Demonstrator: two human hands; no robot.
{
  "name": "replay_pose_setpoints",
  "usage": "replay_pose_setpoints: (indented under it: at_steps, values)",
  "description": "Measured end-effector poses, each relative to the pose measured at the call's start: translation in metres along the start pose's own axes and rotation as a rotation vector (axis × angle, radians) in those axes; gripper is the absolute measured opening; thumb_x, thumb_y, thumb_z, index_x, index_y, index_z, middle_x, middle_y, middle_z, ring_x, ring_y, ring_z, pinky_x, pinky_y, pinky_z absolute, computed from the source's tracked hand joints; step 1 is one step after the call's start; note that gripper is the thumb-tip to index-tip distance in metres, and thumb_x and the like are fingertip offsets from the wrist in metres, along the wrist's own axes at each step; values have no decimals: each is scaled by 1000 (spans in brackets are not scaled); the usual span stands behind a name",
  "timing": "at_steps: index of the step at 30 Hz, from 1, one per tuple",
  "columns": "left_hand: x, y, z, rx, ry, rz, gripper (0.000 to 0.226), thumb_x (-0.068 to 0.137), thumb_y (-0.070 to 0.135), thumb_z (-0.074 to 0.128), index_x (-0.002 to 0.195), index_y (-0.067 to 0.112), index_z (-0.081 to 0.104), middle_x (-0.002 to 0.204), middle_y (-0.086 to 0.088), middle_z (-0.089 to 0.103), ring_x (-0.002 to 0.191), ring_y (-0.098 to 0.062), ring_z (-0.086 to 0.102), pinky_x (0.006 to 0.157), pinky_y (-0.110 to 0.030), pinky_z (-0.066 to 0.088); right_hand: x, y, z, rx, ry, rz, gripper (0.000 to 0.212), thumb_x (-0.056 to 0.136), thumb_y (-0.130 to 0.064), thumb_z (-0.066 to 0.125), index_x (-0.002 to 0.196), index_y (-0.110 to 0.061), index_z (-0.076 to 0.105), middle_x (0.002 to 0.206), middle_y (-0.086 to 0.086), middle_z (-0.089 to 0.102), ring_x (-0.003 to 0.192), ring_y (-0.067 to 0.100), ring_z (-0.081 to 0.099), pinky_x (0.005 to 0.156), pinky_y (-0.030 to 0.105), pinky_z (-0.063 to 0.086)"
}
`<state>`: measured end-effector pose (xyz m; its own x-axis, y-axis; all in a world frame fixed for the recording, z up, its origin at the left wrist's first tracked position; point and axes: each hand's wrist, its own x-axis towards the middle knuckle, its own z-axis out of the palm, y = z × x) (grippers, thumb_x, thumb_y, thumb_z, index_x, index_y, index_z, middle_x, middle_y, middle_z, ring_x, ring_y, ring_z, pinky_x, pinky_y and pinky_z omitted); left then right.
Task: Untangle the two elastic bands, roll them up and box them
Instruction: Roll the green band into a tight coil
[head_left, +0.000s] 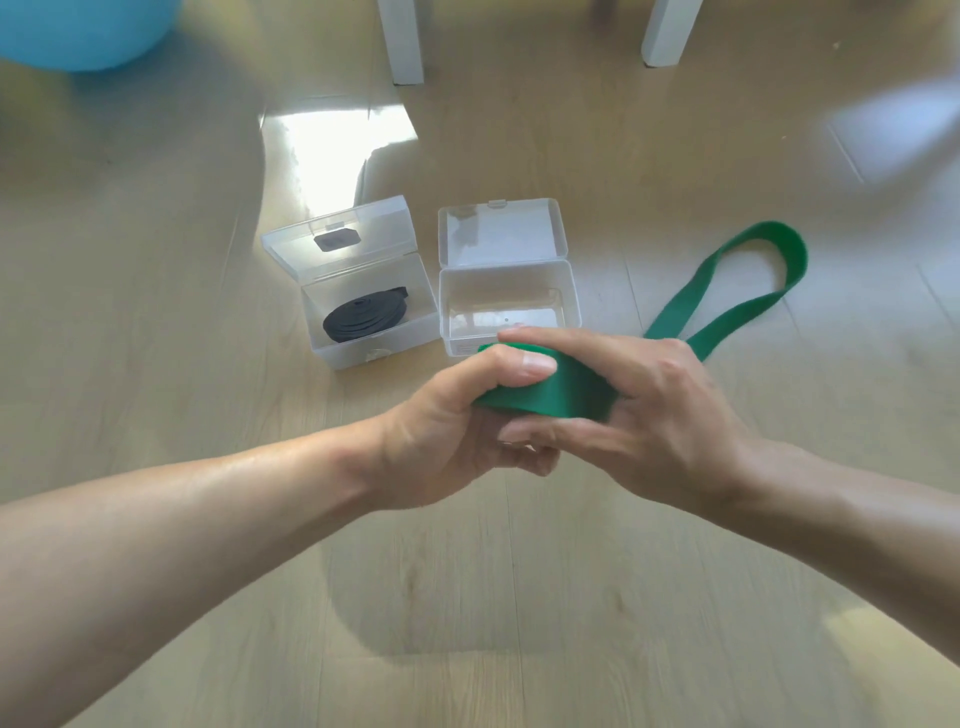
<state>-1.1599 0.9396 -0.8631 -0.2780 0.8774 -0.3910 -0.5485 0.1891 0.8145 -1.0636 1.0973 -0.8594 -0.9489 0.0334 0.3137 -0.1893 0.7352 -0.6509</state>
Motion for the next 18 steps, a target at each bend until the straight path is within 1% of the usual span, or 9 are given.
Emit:
replay_pose_setpoints:
  at_steps: [3, 4, 5, 8, 10, 11, 13, 15, 18]
  values:
    - [3, 5, -13, 221, 77, -102, 57, 82, 46, 63, 127, 9, 65, 118, -17, 70, 103, -26, 65, 96, -44, 53, 3, 7, -3, -197, 3, -42, 47, 88, -54, 67, 125, -25, 68, 103, -10, 77, 95, 6, 69, 72, 31, 57]
    - [3, 6, -13, 313, 123, -116, 52, 82, 45, 66, 126, 16, 68, 122, -10, 73, 108, -22, 67, 103, -47, 53, 3, 9, -3, -272, -19, -67, 44, 89, -52, 67, 123, -24, 69, 103, -8, 78, 99, 9, 72, 78, 35, 58]
    - [4, 6, -9, 413, 172, -117, 44, 81, 43, 67, 120, 25, 72, 117, -3, 76, 110, -16, 69, 105, -48, 53, 4, 11, -2, -342, -47, -99, 41, 90, -50, 68, 120, -22, 71, 103, -5, 78, 102, 13, 73, 85, 38, 58]
    - [8, -3, 11, 560, 345, -72, 30, 77, 41, 69, 106, 40, 74, 99, 10, 80, 101, -8, 73, 96, -38, 58, 7, 10, 6, -513, -110, -155, 33, 85, -39, 73, 107, -14, 73, 99, 3, 79, 107, 21, 72, 100, 40, 52]
    - [10, -11, 15, 568, 489, -17, 20, 78, 37, 73, 98, 39, 76, 91, 12, 80, 87, 1, 72, 82, -26, 57, 10, 5, 13, -533, -112, -141, 32, 81, -36, 75, 104, -14, 75, 98, 5, 79, 111, 23, 71, 103, 40, 51]
    - [11, -12, 14, 551, 523, -4, 18, 77, 36, 74, 95, 36, 77, 89, 10, 80, 82, 3, 71, 78, -25, 55, 10, 3, 15, -509, -111, -121, 32, 80, -36, 74, 103, -15, 75, 97, 5, 79, 110, 22, 72, 102, 39, 51]
    - [12, -15, 9, 452, 444, 28, 27, 72, 33, 70, 98, 29, 78, 91, 2, 80, 86, -4, 72, 82, -30, 56, 11, 1, 17, -415, -109, -84, 36, 77, -37, 73, 108, -20, 76, 99, 1, 79, 110, 18, 71, 99, 38, 53]
    - [10, -16, 2, 278, 258, 57, 42, 72, 28, 66, 111, 15, 74, 100, -6, 76, 99, -15, 71, 87, -34, 54, 10, 1, 14, -253, -102, -68, 45, 78, -41, 75, 120, -24, 73, 108, -4, 77, 111, 14, 70, 97, 38, 54]
    - [4, -15, -7, 90, 74, 2, 58, 80, 29, 60, 131, 3, 62, 116, -11, 70, 112, -26, 64, 99, -43, 48, 4, 10, 8, -101, -122, -90, 69, 81, -53, 76, 139, -19, 59, 122, -4, 73, 114, 12, 67, 94, 38, 55]
